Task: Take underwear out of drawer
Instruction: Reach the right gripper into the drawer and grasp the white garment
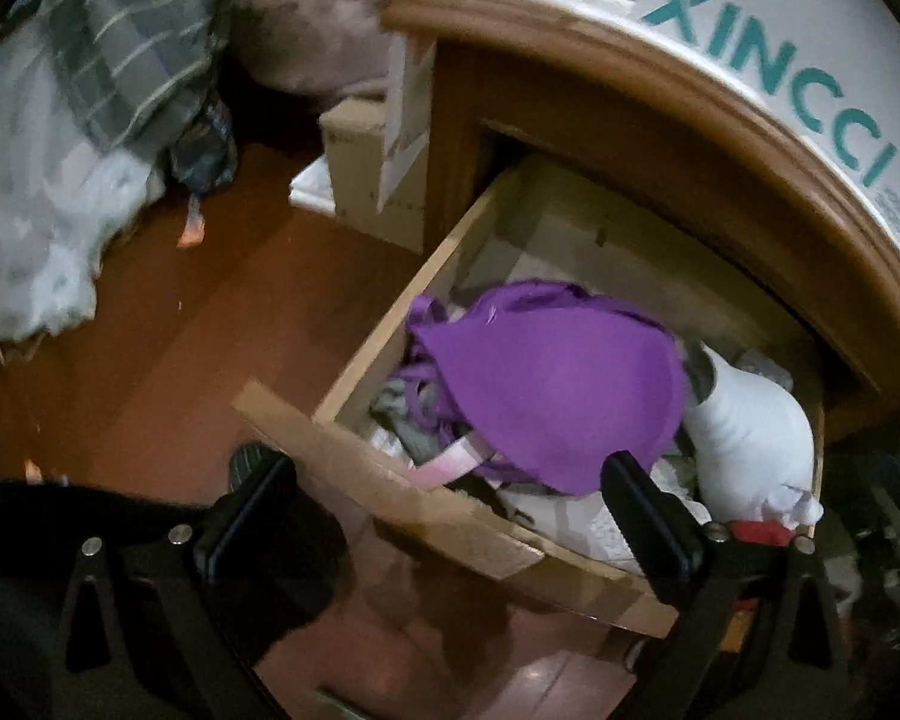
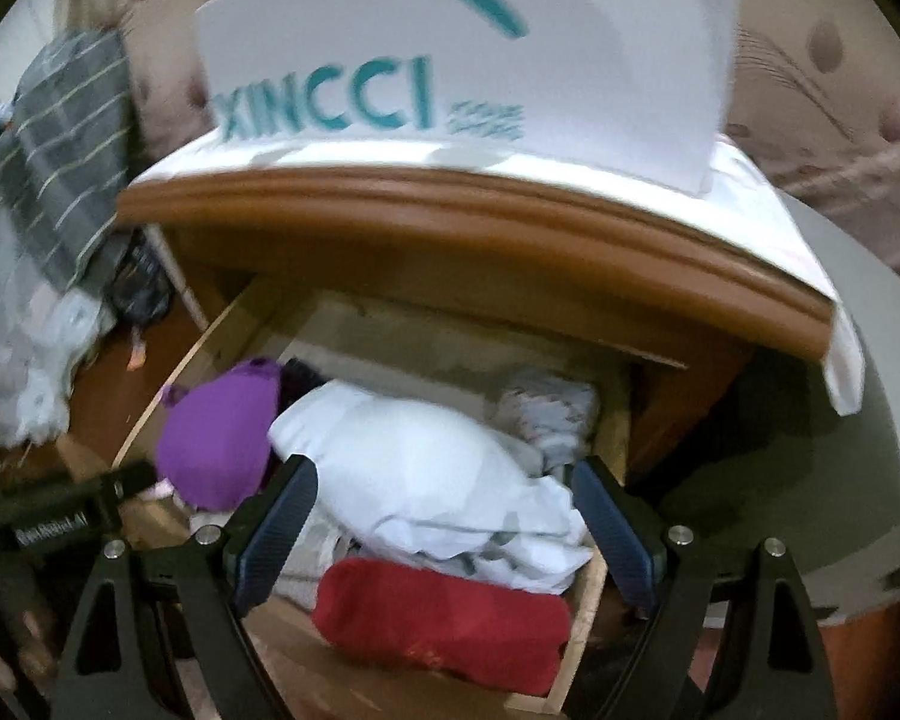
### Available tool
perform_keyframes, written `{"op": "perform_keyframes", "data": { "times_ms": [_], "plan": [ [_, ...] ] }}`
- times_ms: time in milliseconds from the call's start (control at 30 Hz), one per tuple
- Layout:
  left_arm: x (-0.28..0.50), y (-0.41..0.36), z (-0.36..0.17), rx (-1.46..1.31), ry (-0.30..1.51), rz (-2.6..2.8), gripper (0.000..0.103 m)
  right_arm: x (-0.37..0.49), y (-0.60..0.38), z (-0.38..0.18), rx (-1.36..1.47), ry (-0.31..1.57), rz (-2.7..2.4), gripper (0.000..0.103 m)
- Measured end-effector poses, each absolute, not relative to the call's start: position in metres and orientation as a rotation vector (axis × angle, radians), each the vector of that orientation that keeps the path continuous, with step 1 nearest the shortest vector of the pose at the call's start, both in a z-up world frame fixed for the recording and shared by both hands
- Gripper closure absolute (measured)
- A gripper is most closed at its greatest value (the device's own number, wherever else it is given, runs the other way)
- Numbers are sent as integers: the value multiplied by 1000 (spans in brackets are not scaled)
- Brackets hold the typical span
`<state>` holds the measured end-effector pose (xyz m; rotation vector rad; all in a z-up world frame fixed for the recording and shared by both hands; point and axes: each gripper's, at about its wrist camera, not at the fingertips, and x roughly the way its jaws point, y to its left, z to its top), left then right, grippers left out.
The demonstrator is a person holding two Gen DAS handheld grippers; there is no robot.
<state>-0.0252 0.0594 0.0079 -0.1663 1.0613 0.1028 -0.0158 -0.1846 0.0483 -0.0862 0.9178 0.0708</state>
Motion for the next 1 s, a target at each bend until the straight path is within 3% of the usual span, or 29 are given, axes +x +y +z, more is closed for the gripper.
{"op": "perform_keyframes", "data": {
  "times_ms": [500, 1000],
  "plan": [
    [4, 60, 59, 46, 935, -94, 1, -5, -155, 26, -263, 1023, 148, 14],
    [17, 85, 38, -99, 1031, -80, 1, 35, -132, -2, -467, 1163, 171, 14]
  ]
}}
